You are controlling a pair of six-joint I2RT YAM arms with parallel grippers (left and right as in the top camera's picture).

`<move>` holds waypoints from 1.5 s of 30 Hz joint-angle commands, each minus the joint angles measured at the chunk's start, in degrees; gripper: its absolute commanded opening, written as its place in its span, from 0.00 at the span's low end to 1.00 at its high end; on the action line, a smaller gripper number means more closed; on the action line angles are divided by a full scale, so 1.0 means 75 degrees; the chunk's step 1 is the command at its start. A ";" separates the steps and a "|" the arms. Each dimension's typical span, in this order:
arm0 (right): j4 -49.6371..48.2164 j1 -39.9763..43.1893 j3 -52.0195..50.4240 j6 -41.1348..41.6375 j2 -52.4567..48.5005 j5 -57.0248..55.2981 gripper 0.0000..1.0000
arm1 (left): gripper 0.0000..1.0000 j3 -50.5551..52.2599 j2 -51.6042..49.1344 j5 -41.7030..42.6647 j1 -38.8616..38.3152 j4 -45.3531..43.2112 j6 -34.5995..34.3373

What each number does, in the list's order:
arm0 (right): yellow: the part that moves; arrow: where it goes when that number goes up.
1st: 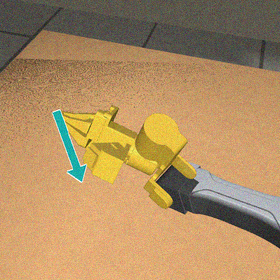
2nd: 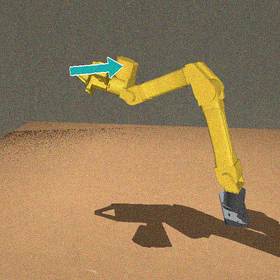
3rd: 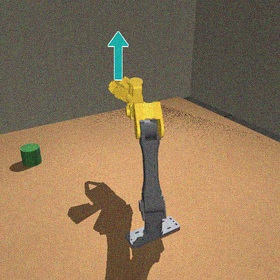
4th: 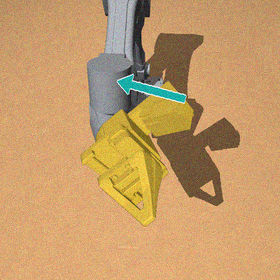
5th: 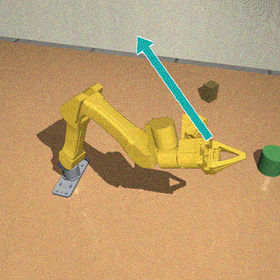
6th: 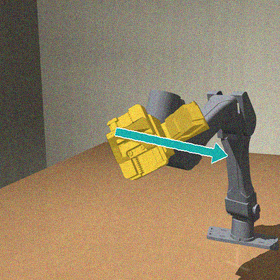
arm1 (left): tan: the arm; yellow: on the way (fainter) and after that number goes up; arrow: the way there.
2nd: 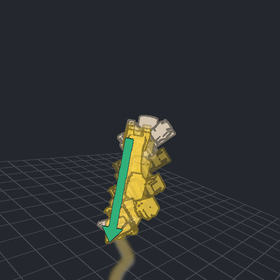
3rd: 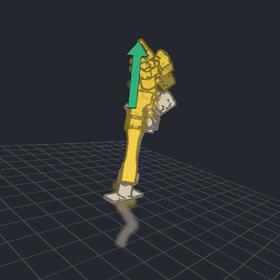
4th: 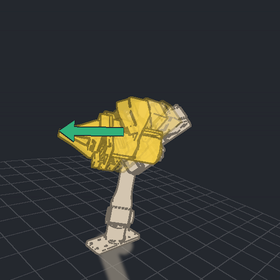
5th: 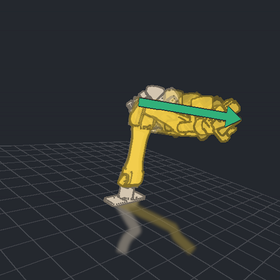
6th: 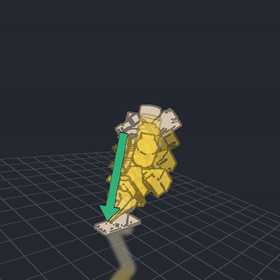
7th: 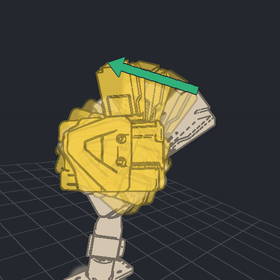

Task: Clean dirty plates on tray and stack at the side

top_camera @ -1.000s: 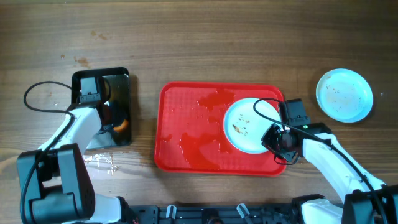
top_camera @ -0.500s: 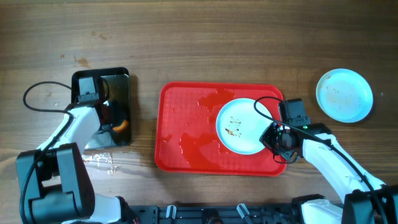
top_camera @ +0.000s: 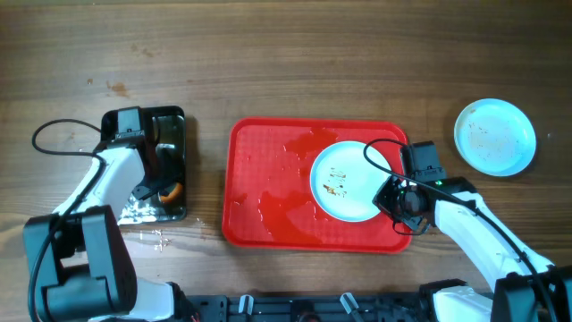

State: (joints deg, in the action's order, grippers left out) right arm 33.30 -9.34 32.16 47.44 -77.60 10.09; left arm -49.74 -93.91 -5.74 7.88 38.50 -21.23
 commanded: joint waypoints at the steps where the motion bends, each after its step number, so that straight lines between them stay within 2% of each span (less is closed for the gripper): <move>1: -0.0026 -0.0026 -0.0122 -0.0137 -0.0111 -0.0137 0.04 | 0.04 -0.0592 0.0597 -0.0219 0.0038 0.0294 0.0152; 6: -0.0035 -0.0026 -0.0122 -0.0166 -0.0111 -0.0134 0.04 | 0.04 -0.0734 0.0985 -0.0315 0.0038 0.0405 0.0201; 11: -0.0032 -0.0026 -0.0122 -0.0321 -0.0111 -0.0128 0.04 | 0.04 -0.0729 0.0673 -0.0906 0.0038 0.0388 0.0195; 19: 0.0003 -0.0026 -0.0122 -0.0338 -0.0111 0.0052 0.04 | 0.04 -0.0729 -0.1262 -0.0871 0.0038 -0.0122 0.0087; 22: 0.0050 -0.0026 -0.0122 -0.0358 -0.0111 0.0076 0.04 | 0.04 -0.0729 -0.1594 -0.0804 0.0038 -0.0187 0.0085; 26: 0.0050 -0.0026 -0.0122 -0.0326 -0.0111 0.0076 0.04 | 0.04 -0.0863 -0.1043 -0.0600 0.0038 -0.0015 0.0000; 33: 0.0044 -0.0026 -0.0122 -0.0332 -0.0111 0.0076 0.04 | 0.04 -0.1373 0.1070 -0.0347 0.0038 0.1043 -0.0236; 35: 0.0047 -0.0023 -0.0122 -0.0350 -0.0111 0.0076 0.04 | 0.04 -0.1373 0.1527 0.0035 0.0038 0.1166 -0.0227; 36: 0.0044 -0.0026 -0.0122 -0.0356 -0.0111 0.0073 0.04 | 0.04 -0.1373 0.1821 0.0586 0.0038 0.1209 -0.0149; 38: 0.0017 -0.0023 -0.0122 -0.0353 -0.0111 0.0076 0.04 | 0.04 -0.1373 0.2145 0.2174 0.0038 0.1131 0.0245; 39: 0.0006 -0.0026 -0.0122 -0.0347 -0.0111 0.0076 0.04 | 0.04 -0.1373 0.2215 0.3480 0.0035 0.1017 0.0662; 41: -0.0012 -0.0026 -0.0122 -0.0347 -0.0111 0.0076 0.04 | 0.04 -0.1373 0.2142 0.5362 0.0015 0.0906 0.1212; 45: -0.0015 -0.0026 -0.0122 -0.0393 -0.0111 0.0076 0.04 | 0.04 -0.1370 0.1728 0.6394 -0.0472 0.0766 0.1457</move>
State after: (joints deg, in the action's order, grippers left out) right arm 33.06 -9.34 32.16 45.93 -77.62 10.39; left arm -59.29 -78.43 27.66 7.35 45.12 -15.03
